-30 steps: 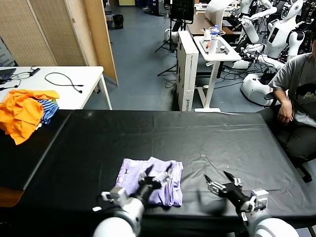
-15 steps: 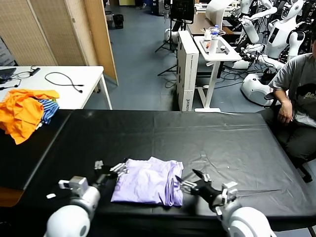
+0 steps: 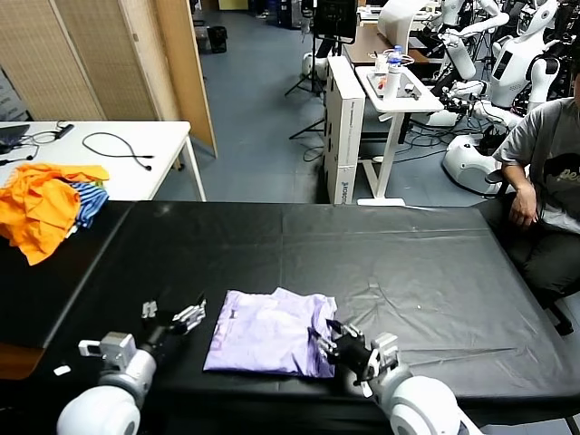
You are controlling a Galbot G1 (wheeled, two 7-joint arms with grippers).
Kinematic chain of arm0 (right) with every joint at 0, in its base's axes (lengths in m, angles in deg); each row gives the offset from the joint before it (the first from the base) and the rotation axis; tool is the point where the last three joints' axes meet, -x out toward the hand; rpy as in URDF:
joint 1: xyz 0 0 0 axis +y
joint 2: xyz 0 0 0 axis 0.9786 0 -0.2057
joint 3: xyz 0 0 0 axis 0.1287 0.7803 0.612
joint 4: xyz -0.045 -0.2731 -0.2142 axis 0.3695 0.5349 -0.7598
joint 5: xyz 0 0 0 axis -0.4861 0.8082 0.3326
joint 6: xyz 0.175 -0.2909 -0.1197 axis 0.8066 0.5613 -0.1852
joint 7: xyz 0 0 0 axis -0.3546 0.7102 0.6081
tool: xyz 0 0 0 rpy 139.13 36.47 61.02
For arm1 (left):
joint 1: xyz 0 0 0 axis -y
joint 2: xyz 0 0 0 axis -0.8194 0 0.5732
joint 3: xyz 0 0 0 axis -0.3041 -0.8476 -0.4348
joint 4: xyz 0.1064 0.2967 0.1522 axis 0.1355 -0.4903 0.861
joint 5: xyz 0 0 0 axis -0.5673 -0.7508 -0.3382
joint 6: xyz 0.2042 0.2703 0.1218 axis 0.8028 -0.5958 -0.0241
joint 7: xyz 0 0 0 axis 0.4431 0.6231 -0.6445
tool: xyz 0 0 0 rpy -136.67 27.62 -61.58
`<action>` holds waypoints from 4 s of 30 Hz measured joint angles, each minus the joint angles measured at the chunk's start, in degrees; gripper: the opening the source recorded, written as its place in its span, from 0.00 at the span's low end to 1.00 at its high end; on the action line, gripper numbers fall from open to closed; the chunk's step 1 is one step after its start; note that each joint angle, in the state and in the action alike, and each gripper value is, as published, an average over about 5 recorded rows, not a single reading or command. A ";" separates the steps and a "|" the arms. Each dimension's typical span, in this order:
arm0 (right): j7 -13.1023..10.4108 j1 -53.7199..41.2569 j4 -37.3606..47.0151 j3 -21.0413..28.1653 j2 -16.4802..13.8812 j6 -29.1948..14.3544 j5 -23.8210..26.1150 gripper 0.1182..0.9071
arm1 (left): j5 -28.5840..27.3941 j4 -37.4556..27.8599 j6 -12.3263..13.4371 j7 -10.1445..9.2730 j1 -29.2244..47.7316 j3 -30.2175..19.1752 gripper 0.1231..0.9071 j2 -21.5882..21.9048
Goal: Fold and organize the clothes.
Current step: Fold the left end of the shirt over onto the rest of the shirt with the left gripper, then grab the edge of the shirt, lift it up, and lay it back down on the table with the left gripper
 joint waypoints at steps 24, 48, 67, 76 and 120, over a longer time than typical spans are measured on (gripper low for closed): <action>1.74 9.90 -9.34 -13.50 2.94 -1.87 -0.38 1.00 | 3.22 -5.77 8.15 6.99 -3.00 0.65 1.00 -7.21; 1.86 11.20 -10.02 -19.65 3.99 -2.39 -1.36 1.00 | 8.65 -6.72 8.17 8.82 -4.63 -3.02 1.00 -14.44; 1.94 10.86 -9.50 -19.43 4.18 -2.50 -1.12 1.00 | 11.57 -8.56 8.35 9.38 -4.27 -3.46 0.45 -15.48; 1.98 10.32 -9.01 -19.44 4.22 -2.52 -0.94 1.00 | 14.62 -8.69 6.98 8.91 -4.06 -3.21 0.05 -15.51; 3.82 11.08 -4.02 -19.30 7.45 -4.24 3.63 1.00 | 12.08 9.08 0.49 -3.01 -6.08 12.43 0.05 6.18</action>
